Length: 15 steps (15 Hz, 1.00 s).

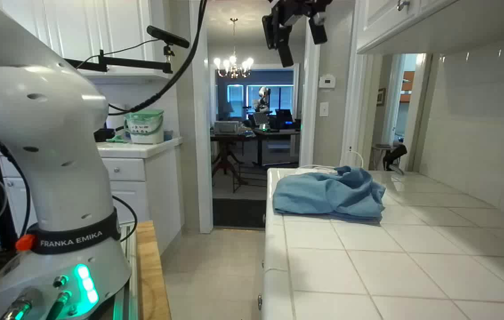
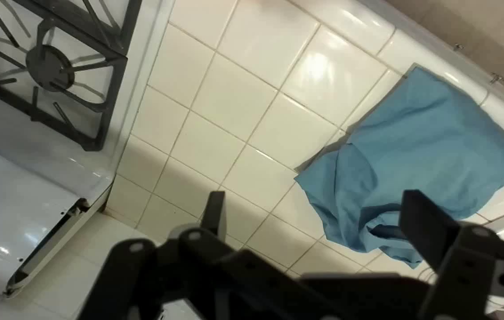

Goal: Fold the blue pillow case from bottom to top.

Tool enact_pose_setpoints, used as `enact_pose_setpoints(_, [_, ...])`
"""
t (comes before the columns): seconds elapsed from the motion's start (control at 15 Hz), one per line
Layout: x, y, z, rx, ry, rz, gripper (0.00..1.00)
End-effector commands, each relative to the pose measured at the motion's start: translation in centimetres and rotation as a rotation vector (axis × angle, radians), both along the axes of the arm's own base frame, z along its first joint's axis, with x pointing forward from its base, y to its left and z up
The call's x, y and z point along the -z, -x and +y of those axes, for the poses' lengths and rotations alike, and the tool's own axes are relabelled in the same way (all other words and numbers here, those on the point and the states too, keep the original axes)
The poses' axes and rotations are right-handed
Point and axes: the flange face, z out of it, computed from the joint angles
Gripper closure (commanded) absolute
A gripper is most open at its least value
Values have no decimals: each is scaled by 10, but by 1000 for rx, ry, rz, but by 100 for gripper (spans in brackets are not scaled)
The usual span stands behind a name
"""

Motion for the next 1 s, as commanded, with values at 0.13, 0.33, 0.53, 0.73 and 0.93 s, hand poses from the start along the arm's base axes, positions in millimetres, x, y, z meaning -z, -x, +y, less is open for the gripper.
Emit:
enact_pose_setpoints(0.13, [-1,0,0,0,0,0,0])
enact_pose_setpoints(0.33, [-1,0,0,0,0,0,0])
enact_pose_setpoints(0.53, [24,-31,26,-170,-27,-22,0])
enact_pose_setpoints(0.73, [59,-65,69,-330,-29,-43,0])
enact_pose_setpoints(0.93, [104,-93,107,-487,-68,-43,0])
